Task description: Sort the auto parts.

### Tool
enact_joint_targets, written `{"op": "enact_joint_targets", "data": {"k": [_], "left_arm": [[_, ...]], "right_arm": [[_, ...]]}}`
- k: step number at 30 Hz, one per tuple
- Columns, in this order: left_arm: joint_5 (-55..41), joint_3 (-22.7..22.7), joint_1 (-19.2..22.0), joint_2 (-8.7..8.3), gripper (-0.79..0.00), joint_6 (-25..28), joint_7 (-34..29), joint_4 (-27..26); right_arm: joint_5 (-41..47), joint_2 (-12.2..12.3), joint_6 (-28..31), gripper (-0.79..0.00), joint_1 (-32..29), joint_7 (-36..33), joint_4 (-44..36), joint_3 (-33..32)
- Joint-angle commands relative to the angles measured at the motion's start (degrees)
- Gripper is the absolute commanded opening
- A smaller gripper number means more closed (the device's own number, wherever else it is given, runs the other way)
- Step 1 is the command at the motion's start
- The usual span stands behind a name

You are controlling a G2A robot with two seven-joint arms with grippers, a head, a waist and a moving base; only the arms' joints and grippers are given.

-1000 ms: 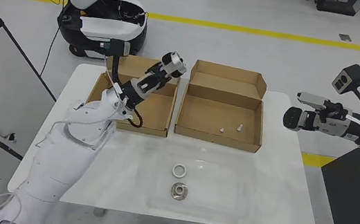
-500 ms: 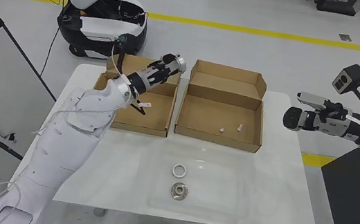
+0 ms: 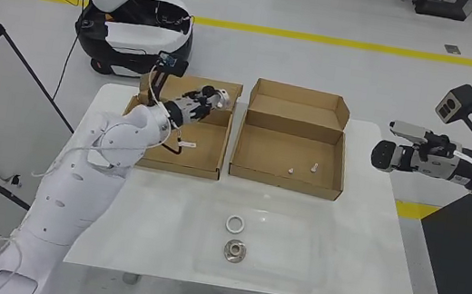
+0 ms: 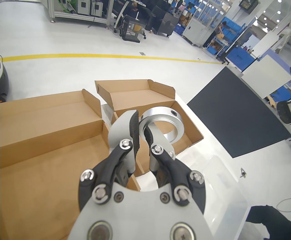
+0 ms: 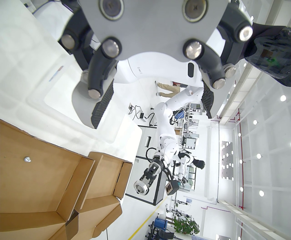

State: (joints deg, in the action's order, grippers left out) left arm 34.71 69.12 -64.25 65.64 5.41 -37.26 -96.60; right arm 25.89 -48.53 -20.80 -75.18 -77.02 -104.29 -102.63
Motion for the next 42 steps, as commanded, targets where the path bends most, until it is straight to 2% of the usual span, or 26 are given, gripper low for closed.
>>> {"op": "enact_joint_targets", "data": {"k": [1,7,21,36,42], "left_arm": [[0.92,-0.26,1.55,0.02,-0.785,0.77,-0.78,0.99],[4.15,-2.45,7.94,0.27,-0.785,2.48,-5.86,5.86],[7.22,-11.69,20.23,2.18,-0.785,5.19,-17.72,20.91],[10.47,-20.7,29.83,4.15,-0.785,15.16,-33.06,32.44],[10.24,-25.14,31.43,5.74,-0.785,16.81,-34.55,36.83]], "right_arm": [[0.0,0.0,0.0,0.0,0.0,0.0,0.0,0.0],[0.0,0.0,0.0,0.0,0.0,0.0,0.0,0.0],[0.0,0.0,0.0,0.0,0.0,0.0,0.0,0.0],[0.0,0.0,0.0,0.0,0.0,0.0,0.0,0.0],[0.0,0.0,0.0,0.0,0.0,0.0,0.0,0.0]]}}
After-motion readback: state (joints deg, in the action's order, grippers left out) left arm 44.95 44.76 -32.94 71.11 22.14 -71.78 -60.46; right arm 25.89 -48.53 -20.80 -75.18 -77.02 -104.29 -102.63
